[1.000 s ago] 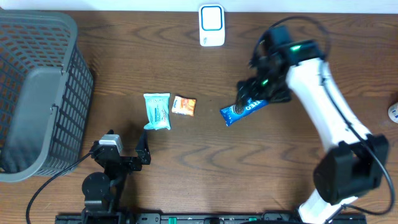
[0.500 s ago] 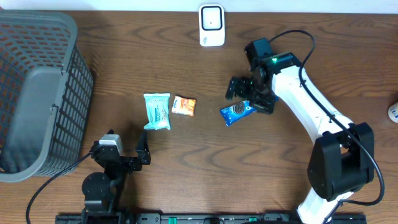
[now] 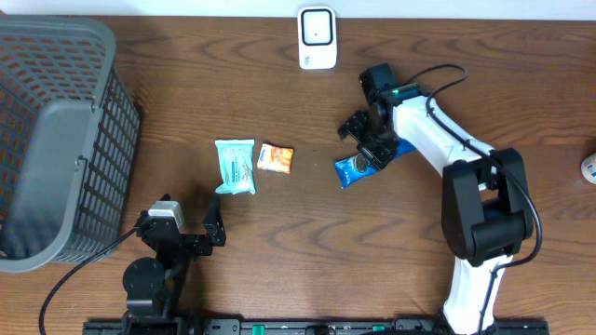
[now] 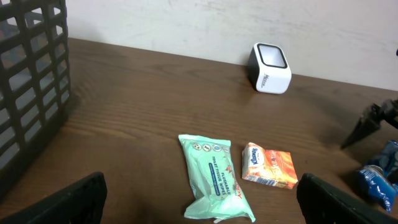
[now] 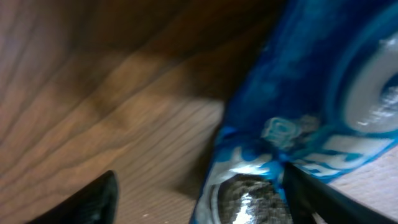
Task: Scan the item barcode
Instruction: 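Lift the Oreo packet by its end with the right gripper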
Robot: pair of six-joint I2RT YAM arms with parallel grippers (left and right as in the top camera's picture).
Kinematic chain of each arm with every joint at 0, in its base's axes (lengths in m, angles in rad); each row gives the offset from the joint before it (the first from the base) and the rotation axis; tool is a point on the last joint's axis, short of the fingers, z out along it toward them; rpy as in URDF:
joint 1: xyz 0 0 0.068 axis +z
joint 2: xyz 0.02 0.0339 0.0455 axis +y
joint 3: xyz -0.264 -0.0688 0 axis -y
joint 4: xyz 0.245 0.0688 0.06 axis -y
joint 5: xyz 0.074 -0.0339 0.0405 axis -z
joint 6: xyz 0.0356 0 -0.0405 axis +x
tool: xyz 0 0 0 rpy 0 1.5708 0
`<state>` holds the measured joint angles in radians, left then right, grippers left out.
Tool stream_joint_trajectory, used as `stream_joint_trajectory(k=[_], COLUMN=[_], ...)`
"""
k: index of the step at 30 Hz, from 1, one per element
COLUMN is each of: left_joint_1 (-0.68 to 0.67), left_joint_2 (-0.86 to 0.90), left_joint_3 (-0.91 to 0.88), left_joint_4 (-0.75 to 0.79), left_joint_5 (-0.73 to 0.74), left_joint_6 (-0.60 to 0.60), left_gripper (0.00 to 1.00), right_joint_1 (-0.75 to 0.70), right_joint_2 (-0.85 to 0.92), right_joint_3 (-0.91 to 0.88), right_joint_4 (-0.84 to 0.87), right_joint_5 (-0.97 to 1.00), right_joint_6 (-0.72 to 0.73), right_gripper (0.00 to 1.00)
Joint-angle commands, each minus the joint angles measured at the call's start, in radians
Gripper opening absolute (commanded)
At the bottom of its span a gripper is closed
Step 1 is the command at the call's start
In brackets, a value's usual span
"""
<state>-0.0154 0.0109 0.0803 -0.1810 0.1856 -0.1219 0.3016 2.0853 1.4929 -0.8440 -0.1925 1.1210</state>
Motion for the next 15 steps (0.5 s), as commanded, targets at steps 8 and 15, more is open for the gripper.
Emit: stream_joint_trajectory(k=[8,15], left_joint_1=[0.003,0.003], left_joint_2=[-0.004,-0.004], left_joint_3=[-0.014,-0.014], left_joint_4=[-0.027,-0.027], left_joint_5=[0.016,0.016], left_joint_6=[0.02,0.02], left_gripper=[0.98,0.98], right_joint_1=[-0.09,-0.076], right_joint_2=[0.041,0.05], right_joint_3=[0.032,0.031], right_joint_4=[-0.108,-0.09], right_joint_5=[0.139,0.143], right_joint_6=[0.022,0.007], right_gripper=[0.51,0.49])
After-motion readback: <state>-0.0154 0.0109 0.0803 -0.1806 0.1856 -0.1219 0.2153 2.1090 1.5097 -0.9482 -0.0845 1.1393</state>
